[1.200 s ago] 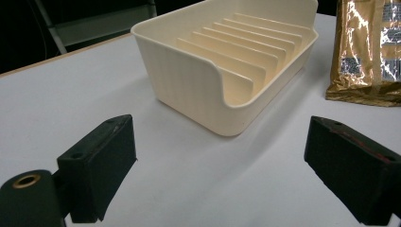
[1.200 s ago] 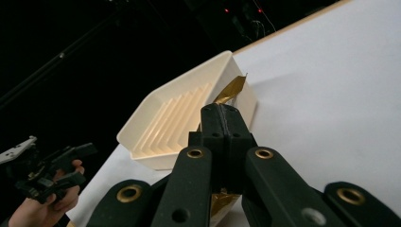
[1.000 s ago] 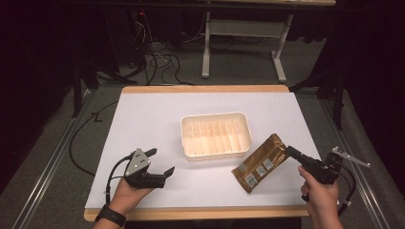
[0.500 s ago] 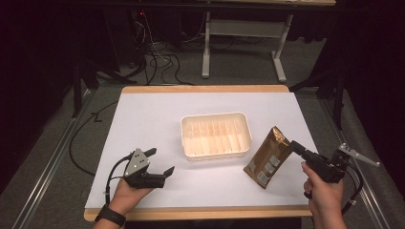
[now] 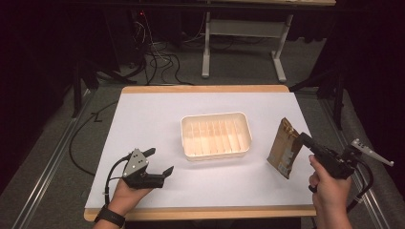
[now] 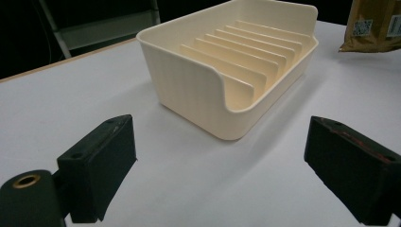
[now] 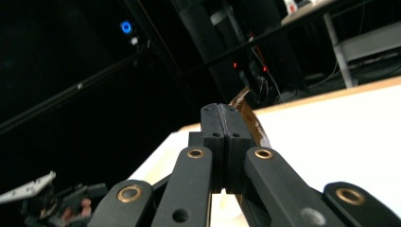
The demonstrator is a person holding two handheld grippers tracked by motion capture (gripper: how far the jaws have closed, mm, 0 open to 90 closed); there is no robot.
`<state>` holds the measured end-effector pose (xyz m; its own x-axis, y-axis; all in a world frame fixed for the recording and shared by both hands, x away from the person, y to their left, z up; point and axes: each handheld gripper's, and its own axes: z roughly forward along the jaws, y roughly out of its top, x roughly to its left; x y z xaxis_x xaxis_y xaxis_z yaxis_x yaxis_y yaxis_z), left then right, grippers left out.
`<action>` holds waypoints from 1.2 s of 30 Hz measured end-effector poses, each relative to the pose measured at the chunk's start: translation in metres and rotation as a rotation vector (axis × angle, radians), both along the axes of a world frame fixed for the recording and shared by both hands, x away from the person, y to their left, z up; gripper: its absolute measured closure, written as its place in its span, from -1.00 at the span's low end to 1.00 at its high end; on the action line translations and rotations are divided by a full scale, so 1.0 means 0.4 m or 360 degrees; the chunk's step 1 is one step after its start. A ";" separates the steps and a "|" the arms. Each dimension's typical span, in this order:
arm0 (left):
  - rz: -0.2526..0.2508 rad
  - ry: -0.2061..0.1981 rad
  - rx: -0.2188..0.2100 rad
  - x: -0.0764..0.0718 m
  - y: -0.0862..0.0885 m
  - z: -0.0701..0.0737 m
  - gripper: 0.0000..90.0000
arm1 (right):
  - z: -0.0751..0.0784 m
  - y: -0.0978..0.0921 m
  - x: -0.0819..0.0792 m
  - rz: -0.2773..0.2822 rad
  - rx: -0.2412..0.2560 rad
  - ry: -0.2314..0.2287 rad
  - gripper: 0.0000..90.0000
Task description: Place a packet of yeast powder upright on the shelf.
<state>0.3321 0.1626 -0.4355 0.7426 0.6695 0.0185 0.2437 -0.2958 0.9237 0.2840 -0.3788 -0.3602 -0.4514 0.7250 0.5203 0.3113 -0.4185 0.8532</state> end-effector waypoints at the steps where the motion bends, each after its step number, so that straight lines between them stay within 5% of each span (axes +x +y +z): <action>1: 0.0002 -0.0003 -0.0001 -0.001 0.001 0.000 -0.77 | 0.002 -0.003 -0.002 -0.0014 0.0006 -0.0009 1.00; 10: -0.0005 0.0000 0.0006 0.000 0.001 0.000 -0.77 | -0.027 -0.014 -0.008 -0.0101 0.0050 0.0046 1.00; 16: -0.0005 0.0002 0.0011 0.001 -0.001 -0.002 -0.77 | -0.042 0.026 0.040 -0.0049 0.0086 0.0086 1.00; 23: 0.0001 0.0009 0.0005 0.003 0.007 -0.004 -0.77 | -0.039 0.041 0.096 -0.0091 0.0119 0.0076 1.00; 31: -0.0015 0.0028 0.0009 0.006 -0.002 -0.009 -0.77 | -0.049 0.011 0.058 -0.0127 0.0051 0.0063 1.00; 36: -0.0017 0.0032 0.0007 0.008 -0.007 -0.011 -0.77 | -0.068 0.006 0.024 -0.0026 0.0150 0.0090 1.00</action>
<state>0.3353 0.1600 -0.4397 0.7499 0.6615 0.0061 0.2591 -0.3022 0.9173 0.2938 -0.3763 -0.3875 -0.4077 0.6787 0.6109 0.3503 -0.5015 0.7910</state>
